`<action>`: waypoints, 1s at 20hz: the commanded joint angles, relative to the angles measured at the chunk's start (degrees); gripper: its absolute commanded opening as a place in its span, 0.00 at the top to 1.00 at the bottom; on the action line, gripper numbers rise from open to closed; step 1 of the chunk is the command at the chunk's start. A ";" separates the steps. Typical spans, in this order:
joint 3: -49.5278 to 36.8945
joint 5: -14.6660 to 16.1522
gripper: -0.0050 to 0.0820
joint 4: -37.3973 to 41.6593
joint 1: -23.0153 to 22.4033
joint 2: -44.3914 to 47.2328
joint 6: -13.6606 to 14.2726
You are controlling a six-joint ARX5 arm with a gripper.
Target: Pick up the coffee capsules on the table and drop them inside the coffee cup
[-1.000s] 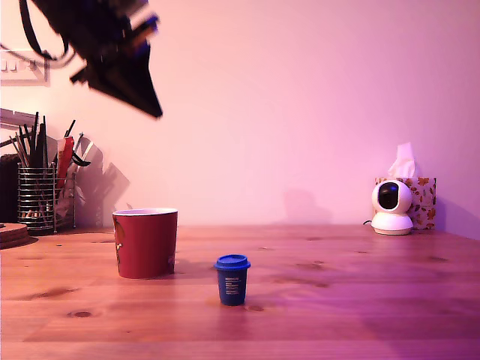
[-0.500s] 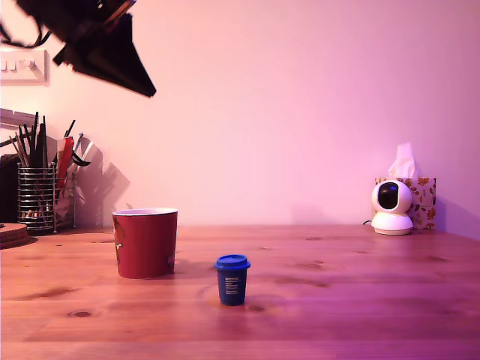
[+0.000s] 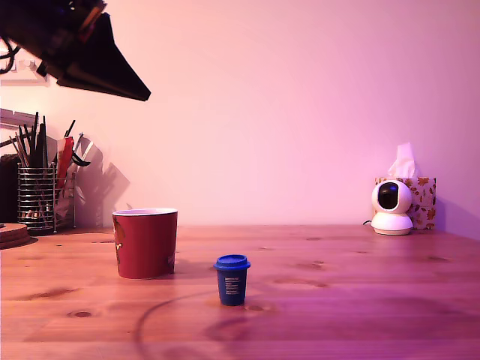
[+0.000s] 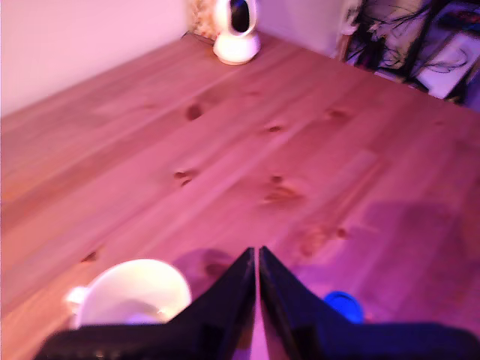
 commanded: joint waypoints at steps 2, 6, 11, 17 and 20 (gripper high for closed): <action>-4.66 0.96 0.97 4.28 -1.40 -0.72 0.00; -8.46 1.05 0.97 7.02 -2.80 -0.79 -0.20; -15.37 1.03 0.97 14.53 -5.25 -0.79 -0.46; -22.84 1.01 0.97 22.10 -6.78 -0.79 -1.49; -25.83 0.28 0.97 24.50 -7.34 -0.79 -1.53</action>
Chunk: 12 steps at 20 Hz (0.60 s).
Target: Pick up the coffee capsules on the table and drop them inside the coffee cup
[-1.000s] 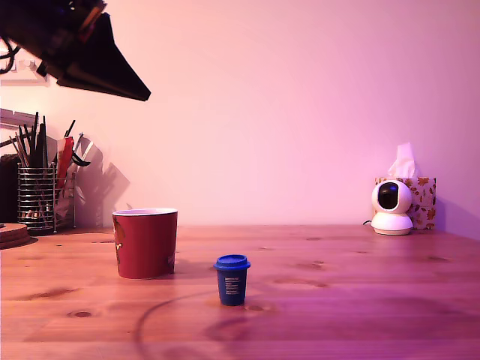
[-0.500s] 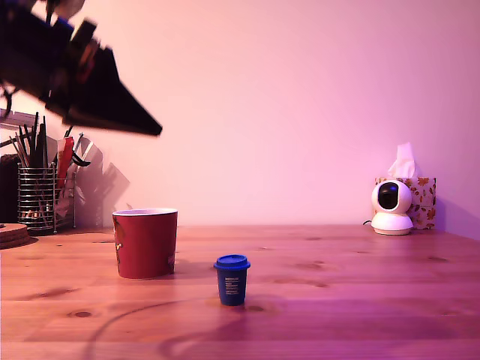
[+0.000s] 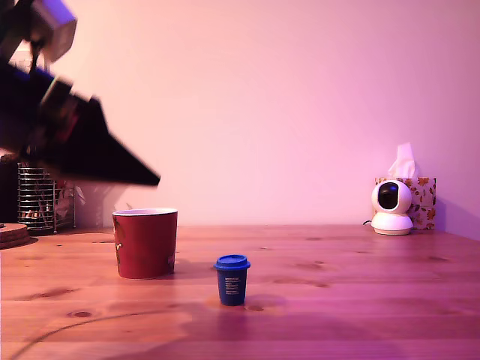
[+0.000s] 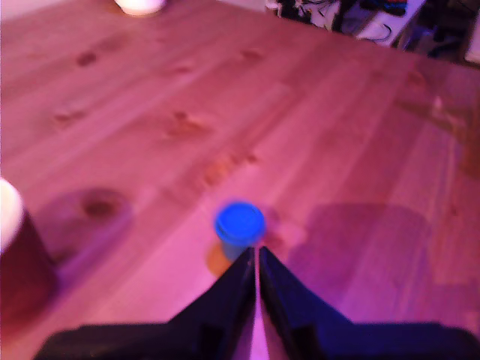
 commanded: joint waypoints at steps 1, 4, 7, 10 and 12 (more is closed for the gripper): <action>-2.40 -0.57 0.97 1.03 -0.15 -0.55 -0.22; -3.98 -1.25 0.97 0.92 -0.15 -0.55 -0.22; -4.09 -1.95 0.97 -0.92 -0.15 -0.52 -0.20; -4.09 -1.95 0.97 -3.80 -0.15 -0.52 -0.20; -4.09 -1.95 0.97 -4.15 -0.22 -0.52 -0.17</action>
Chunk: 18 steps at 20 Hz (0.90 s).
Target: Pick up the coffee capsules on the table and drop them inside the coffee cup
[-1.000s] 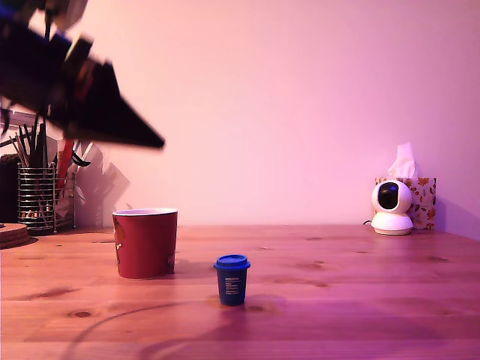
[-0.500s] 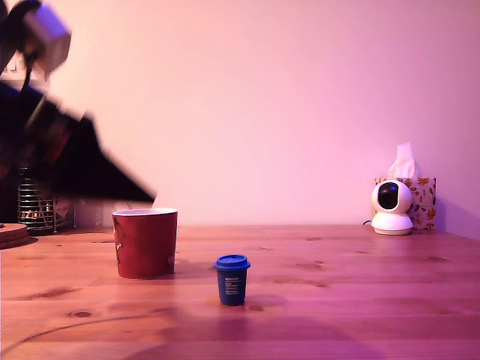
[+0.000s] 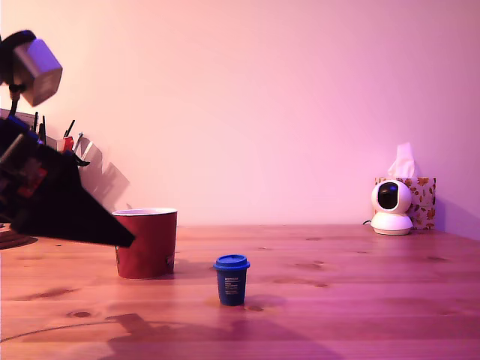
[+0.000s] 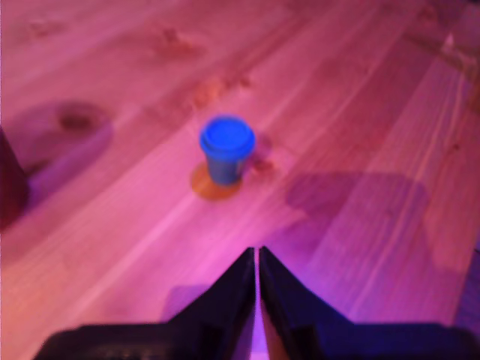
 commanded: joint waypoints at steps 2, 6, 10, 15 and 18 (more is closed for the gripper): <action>-1.03 -0.04 0.97 0.48 -0.22 -0.52 -0.15; -1.03 -0.42 0.95 0.63 -0.24 -0.52 -0.07; -1.03 -3.21 0.48 1.27 -1.88 -0.52 1.40; -1.03 -3.65 0.40 1.49 -3.04 -0.52 2.12; -1.03 -6.69 0.37 1.44 -3.21 -0.52 2.49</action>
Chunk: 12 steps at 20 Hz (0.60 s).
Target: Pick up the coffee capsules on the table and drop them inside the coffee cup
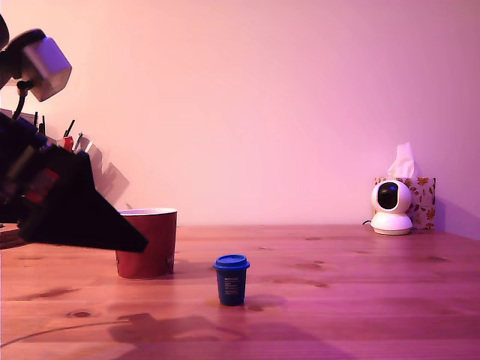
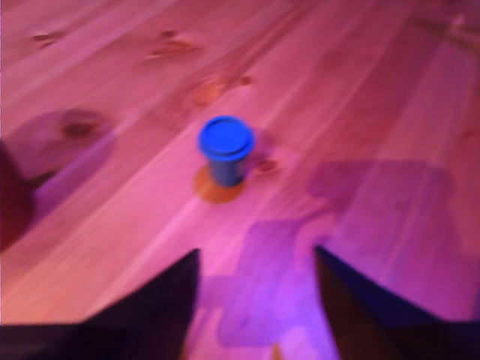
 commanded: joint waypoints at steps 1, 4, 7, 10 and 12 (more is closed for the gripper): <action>-1.03 -0.42 0.37 0.39 -0.17 -0.52 0.55; -1.03 0.04 0.37 0.42 -0.17 -0.52 0.52; -1.03 0.09 0.37 0.52 -0.17 -0.46 1.25; -1.03 0.22 0.37 2.58 -0.17 -0.39 2.45; -1.03 0.61 0.37 4.55 -0.15 -0.07 2.67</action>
